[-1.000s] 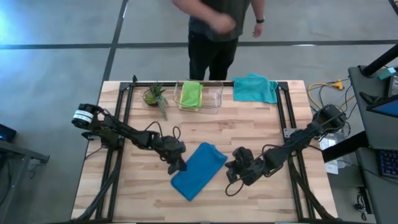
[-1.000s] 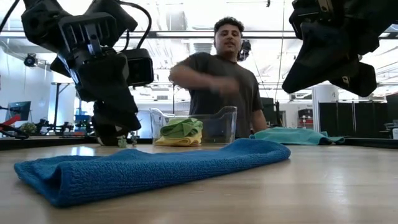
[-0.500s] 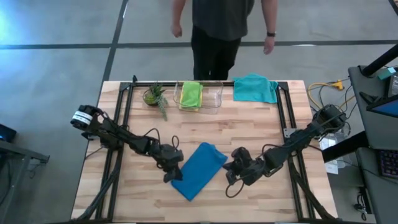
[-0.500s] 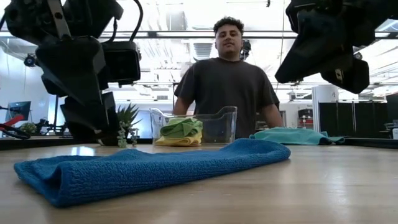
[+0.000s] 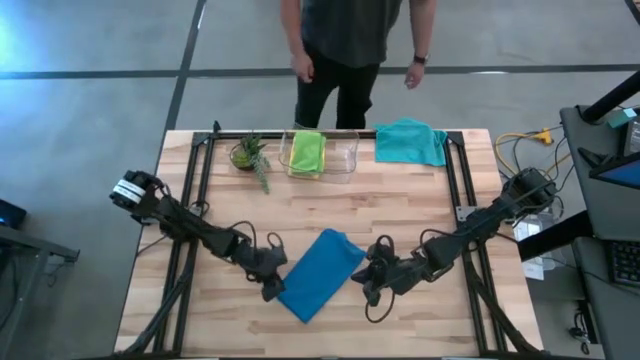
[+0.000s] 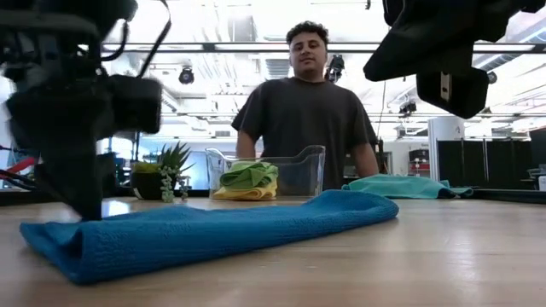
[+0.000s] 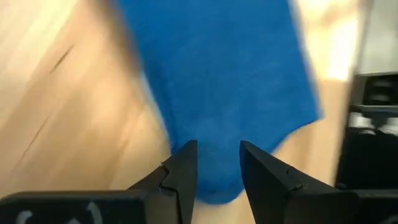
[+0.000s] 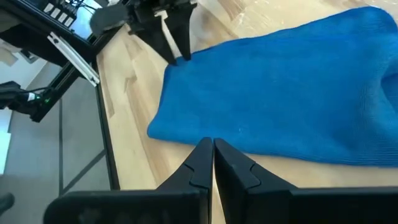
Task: Fold microfiber towels
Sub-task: Fold the bottom blue towel
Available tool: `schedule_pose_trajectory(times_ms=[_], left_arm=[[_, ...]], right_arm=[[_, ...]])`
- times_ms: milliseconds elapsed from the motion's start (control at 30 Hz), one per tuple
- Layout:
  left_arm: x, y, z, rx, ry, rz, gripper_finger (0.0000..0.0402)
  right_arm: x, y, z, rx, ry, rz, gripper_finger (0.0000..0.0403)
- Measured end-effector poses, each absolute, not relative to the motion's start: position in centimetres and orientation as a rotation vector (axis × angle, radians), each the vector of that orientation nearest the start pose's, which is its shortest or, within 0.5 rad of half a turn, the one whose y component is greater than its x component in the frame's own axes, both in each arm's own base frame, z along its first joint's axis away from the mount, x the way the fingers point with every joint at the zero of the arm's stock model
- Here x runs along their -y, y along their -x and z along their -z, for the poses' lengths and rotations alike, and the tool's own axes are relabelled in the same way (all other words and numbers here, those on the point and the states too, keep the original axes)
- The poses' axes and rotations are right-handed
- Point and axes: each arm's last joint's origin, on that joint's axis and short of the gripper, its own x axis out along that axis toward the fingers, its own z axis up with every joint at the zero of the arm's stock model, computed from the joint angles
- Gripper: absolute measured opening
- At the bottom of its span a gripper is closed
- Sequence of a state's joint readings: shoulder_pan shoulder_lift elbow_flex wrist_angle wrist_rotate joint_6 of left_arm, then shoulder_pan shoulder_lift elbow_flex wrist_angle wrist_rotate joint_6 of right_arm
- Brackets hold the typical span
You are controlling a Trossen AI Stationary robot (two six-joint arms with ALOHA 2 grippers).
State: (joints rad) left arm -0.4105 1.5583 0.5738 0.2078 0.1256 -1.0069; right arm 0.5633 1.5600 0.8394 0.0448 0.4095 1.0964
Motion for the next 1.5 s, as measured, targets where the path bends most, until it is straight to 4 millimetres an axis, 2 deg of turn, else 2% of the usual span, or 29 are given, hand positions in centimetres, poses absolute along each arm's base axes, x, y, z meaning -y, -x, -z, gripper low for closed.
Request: schedule_pose_trajectory(times_ms=[133, 567, 800, 967, 1067, 1500], left_arm=[[11.3, -23.8, -12.8, -0.985, 0.87, -0.046, 0.0104], [11.0, -23.6, -13.4, -0.985, 0.945, -0.101, 0.0105], [10.8, -23.1, -14.5, -0.989, 0.943, -0.107, 0.0135], [10.5, -22.5, -14.0, -1.044, 0.916, -0.156, 0.0156], [10.6, -22.8, -13.4, -1.047, 0.916, -0.155, 0.0163], [11.4, -24.1, -11.6, -1.085, 0.998, -0.047, 0.0163]], right_arm=[[-15.8, -27.2, -19.2, -0.6, -0.75, 0.192, 0.0009], [-16.2, -26.9, -19.2, -0.606, -0.743, 0.176, 0.0008], [-16.4, -26.9, -19.2, -0.609, -0.742, 0.17, 0.0009], [-16.4, -26.9, -19.2, -0.609, -0.74, 0.169, 0.0009], [-16.4, -26.9, -19.2, -0.609, -0.733, 0.167, 0.0009], [-16.5, -26.9, -19.2, -0.608, -0.728, 0.166, 0.0009]])
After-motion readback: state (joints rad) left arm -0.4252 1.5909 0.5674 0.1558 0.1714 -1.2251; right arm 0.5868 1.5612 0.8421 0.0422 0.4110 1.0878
